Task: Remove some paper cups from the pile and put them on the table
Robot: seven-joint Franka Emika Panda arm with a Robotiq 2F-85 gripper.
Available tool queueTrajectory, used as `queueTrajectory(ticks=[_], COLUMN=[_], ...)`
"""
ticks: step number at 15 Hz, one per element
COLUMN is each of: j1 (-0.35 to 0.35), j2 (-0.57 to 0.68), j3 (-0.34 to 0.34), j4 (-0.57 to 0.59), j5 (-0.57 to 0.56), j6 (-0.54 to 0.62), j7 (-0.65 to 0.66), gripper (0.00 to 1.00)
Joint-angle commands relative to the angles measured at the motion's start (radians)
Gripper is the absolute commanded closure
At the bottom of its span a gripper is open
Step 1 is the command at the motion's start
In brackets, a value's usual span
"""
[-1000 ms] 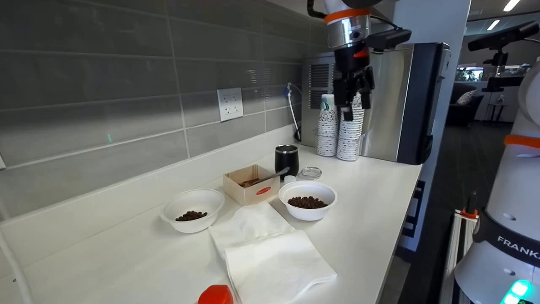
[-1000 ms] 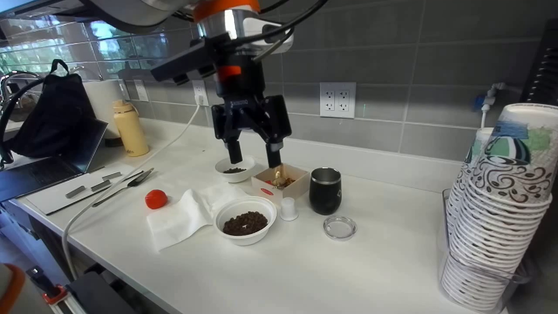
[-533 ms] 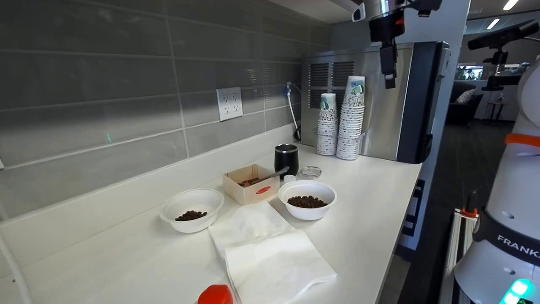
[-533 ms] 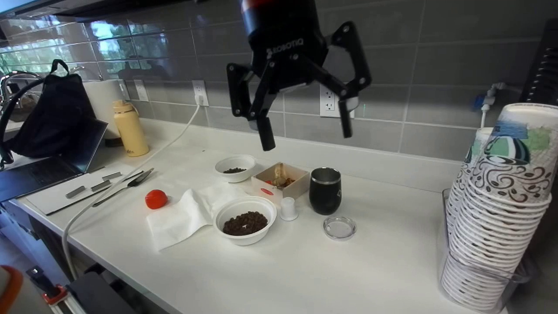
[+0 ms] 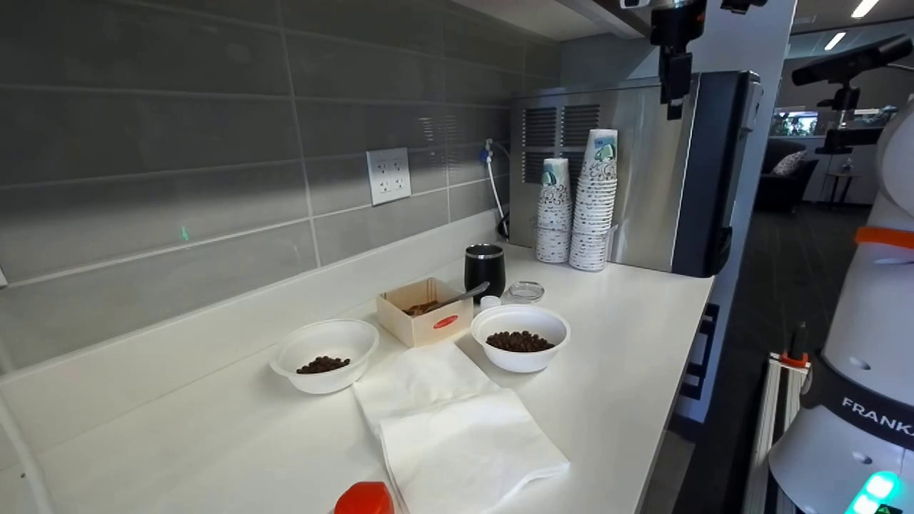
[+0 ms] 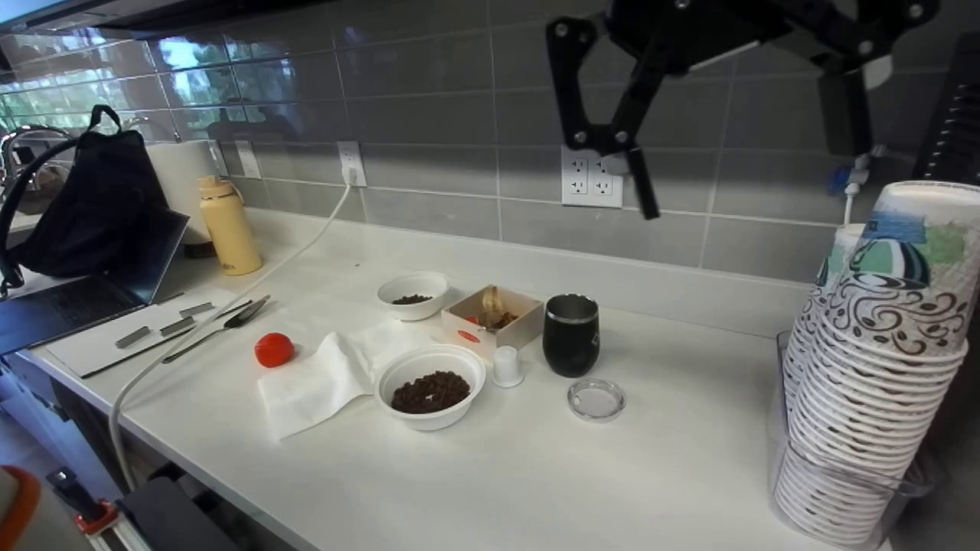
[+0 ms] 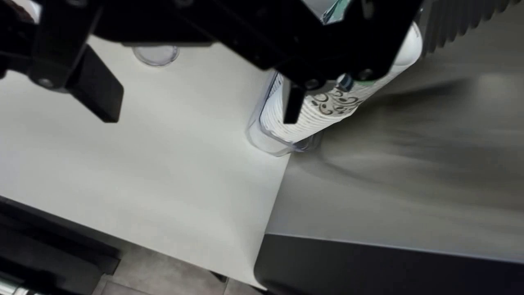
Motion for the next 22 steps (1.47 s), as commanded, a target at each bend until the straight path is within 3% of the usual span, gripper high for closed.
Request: queueTrajectory(ticks=[1,9,22], j1=[0.009,-0.015,-0.045], j2=[0.116,0.306,0.507], j3=[-0.056,-0.052,-0.025], j4=[0.07,0.153,0.277], j5=[0.045,0.196,0.346], j6=[0.141,0.337,0.372], j7=[-0.07,-0.082,-0.203], gripper=[0.0,0.0,0.0])
